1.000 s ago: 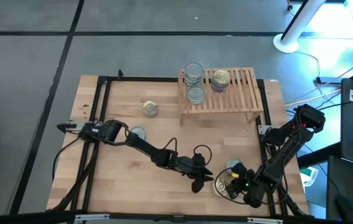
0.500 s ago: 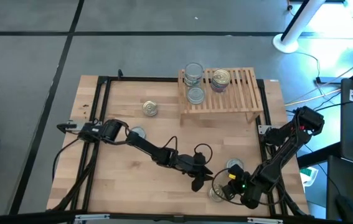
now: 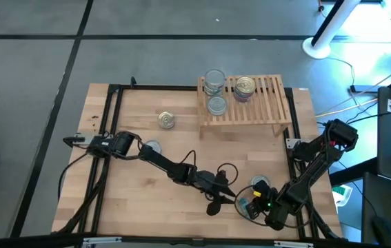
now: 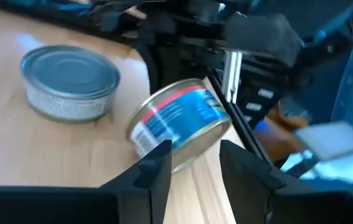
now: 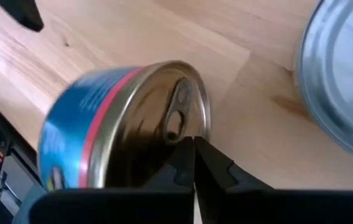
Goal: Stack canned seafood by type on shelf
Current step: Stack the blue pink tuna can on top of the blue pink tuna cans on the shelf
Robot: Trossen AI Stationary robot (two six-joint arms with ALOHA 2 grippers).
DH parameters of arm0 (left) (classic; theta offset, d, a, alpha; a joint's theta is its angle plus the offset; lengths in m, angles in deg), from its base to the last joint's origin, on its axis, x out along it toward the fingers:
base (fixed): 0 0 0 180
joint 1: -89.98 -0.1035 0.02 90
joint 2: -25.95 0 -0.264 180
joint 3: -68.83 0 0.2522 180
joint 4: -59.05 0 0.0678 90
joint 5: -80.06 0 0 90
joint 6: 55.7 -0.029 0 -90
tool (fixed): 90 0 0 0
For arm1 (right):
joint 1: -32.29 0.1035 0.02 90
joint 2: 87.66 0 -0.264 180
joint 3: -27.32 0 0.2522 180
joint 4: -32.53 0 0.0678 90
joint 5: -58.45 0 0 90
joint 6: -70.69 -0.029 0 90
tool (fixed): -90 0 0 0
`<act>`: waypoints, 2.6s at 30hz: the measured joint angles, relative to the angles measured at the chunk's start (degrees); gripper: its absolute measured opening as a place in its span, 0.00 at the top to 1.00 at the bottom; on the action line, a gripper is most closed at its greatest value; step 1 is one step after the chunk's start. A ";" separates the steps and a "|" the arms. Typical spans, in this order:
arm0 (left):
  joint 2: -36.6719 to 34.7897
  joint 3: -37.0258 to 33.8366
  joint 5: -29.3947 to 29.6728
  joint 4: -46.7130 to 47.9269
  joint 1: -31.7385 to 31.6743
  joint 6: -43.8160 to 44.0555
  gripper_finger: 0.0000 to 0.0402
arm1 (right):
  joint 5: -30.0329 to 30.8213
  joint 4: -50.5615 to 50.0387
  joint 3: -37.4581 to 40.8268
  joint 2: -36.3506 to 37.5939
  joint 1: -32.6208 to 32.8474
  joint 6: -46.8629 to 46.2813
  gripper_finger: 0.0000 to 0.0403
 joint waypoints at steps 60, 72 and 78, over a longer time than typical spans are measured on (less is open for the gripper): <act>0.02 0.07 0.05 -1.66 -0.19 -36.91 0.31 | 3.50 5.77 -0.25 0.20 -5.35 8.02 0.99; 0.07 0.07 -3.17 -1.44 -0.42 -37.06 0.31 | 3.56 5.66 -0.26 0.20 -6.87 8.84 0.99; 0.09 0.07 -3.26 -1.20 -0.93 -36.79 0.31 | 3.55 6.98 -0.26 0.20 -7.91 11.37 0.99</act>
